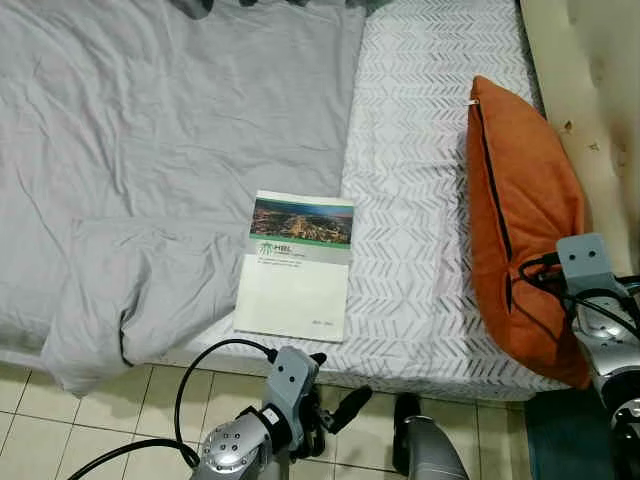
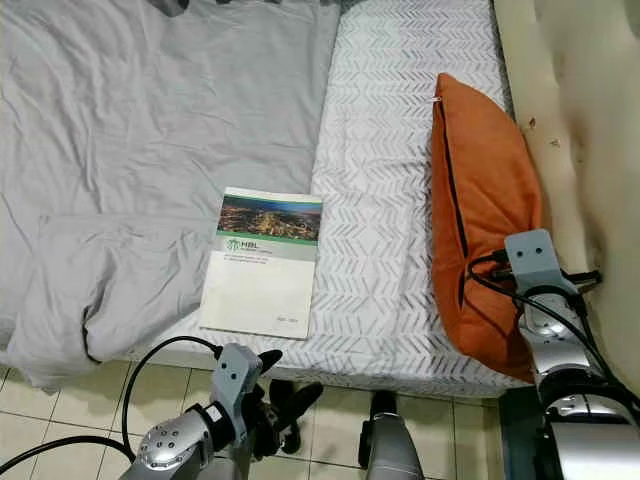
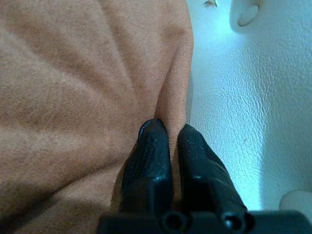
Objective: Clean up the room
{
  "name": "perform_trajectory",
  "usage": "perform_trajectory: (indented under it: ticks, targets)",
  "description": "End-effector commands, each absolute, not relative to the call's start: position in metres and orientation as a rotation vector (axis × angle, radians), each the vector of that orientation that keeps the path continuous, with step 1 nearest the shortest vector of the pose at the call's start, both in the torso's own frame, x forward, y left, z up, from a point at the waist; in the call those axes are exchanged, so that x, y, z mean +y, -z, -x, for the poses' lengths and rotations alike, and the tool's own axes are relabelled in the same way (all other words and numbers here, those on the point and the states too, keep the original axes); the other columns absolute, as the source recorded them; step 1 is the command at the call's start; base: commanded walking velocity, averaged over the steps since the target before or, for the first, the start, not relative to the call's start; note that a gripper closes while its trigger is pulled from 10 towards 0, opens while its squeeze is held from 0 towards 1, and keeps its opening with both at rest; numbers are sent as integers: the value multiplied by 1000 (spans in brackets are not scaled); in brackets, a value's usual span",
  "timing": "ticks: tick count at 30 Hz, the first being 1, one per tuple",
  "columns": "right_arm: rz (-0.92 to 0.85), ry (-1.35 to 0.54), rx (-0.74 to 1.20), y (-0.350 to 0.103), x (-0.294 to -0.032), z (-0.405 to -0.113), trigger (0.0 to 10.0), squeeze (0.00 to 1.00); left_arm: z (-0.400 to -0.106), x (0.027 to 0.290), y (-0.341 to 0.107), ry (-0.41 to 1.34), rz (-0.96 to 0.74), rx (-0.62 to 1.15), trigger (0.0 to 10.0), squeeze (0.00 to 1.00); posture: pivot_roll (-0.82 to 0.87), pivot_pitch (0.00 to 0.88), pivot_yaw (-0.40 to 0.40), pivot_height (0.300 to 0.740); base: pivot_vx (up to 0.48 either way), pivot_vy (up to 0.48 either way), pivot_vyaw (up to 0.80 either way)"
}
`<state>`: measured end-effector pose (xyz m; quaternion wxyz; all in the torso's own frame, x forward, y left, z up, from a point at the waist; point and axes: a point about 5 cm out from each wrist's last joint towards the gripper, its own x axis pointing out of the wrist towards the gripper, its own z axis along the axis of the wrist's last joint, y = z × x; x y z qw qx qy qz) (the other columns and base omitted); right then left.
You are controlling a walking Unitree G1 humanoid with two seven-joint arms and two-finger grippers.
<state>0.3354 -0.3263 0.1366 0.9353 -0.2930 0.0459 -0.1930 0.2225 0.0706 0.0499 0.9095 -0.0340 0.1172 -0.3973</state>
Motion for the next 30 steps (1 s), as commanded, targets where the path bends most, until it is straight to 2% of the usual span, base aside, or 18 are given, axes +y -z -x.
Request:
perform_trajectory:
  ticks: [1, 3, 6, 8, 10, 11, 12, 14, 16, 24, 28, 30]
  targets:
    - [651, 495, 98, -148, -356, -322, 0, 0, -212, 72, -37, 821, 63, 300, 10000, 0, 31, 421, 36, 740, 0, 0, 0]
    - [773, 417, 181, -130, -349, -319, 0, 0, -212, 70, -36, 825, 58, 303, 10000, 0, 32, 420, 34, 740, 0, 0, 0]
    - [824, 395, 200, -127, -348, -318, 0, 0, -213, 71, -35, 823, 57, 303, 10000, 0, 32, 420, 34, 740, 0, 0, 0]
    - [733, 411, 245, -121, -347, -319, 0, 0, -215, 72, -35, 816, 53, 302, 10000, 0, 35, 421, 36, 740, 0, 0, 0]
    - [733, 411, 245, -121, -347, -319, 0, 0, -215, 72, -35, 816, 53, 302, 10000, 0, 35, 421, 36, 740, 0, 0, 0]
    - [600, 438, 210, -124, -343, -323, 10000, 0, -216, 72, -36, 815, 50, 299, 10000, 0, 35, 417, 34, 740, 0, 0, 0]
    - [500, 453, 187, -125, -340, -326, 10000, 1000, -217, 72, -36, 814, 49, 296, 10000, 0, 30, 411, 35, 740, 0, 0, 0]
    - [373, 451, 143, -128, -334, -331, 10000, 1000, -219, 72, -37, 811, 48, 289, 10000, 0, 30, 411, 35, 740, 0, 0, 0]
    - [324, 455, 112, -133, -332, -334, 10000, 1000, -220, 72, -37, 811, 46, 285, 10000, 0, 27, 403, 31, 740, 0, 0, 0]
    - [380, 424, -123, -165, -317, -344, 10000, 1000, -223, 73, -36, 805, 42, 276, 10000, 0, 19, 381, 21, 740, 0, 0, 0]
    - [321, 317, -212, -161, -293, -339, 10000, 1000, -231, 80, -37, 762, 15, 251, 10000, 0, -13, 261, 3, 740, 0, 0, 0]
    - [285, 300, -206, -156, -288, -335, 10000, 1000, -234, 82, -40, 742, 6, 235, 10000, 0, -17, 248, 2, 740, 0, 0, 0]
